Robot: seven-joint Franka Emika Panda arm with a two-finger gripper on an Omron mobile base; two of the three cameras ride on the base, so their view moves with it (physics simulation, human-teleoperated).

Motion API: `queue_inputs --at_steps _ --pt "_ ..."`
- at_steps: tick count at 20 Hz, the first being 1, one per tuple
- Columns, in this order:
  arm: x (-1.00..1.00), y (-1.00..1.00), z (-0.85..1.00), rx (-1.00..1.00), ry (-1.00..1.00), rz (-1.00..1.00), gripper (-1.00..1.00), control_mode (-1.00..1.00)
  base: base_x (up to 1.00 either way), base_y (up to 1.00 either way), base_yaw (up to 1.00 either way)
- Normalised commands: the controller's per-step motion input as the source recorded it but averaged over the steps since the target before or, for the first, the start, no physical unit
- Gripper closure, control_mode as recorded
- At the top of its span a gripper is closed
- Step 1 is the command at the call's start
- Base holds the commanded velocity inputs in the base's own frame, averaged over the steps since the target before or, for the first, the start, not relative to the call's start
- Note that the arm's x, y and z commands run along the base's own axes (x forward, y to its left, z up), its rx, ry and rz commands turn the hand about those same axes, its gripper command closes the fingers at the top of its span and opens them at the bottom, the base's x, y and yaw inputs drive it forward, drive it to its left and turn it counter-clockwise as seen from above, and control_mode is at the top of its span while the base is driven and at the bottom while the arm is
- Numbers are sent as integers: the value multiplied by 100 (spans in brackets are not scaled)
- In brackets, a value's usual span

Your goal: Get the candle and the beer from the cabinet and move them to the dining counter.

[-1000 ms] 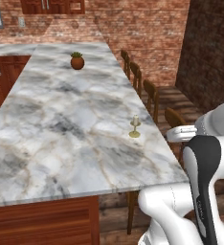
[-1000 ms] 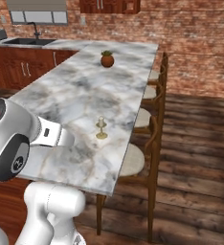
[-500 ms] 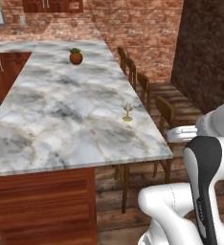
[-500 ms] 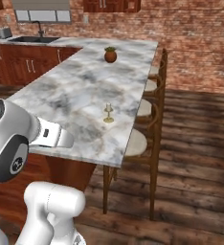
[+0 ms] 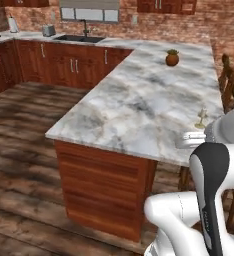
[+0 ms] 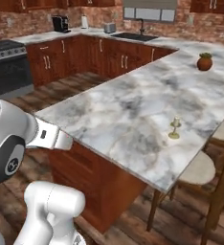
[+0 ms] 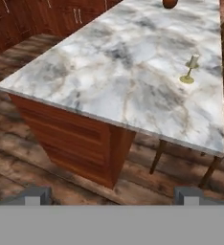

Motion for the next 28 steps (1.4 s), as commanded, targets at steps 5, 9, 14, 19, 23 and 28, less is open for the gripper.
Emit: queue_inputs --at_steps 5,9,14,19,23,28 --pt "0 0 0 0 0 0 -100 100 0 7 100" --pt "0 0 0 0 0 0 -100 100 0 5 100" --pt "0 0 0 0 0 0 -100 100 9 2 92" --pt "0 0 0 0 0 0 -100 100 55 3 56" --pt "0 0 0 0 0 0 -100 100 83 0 24" --pt "0 0 0 0 0 0 -100 100 90 0 16"
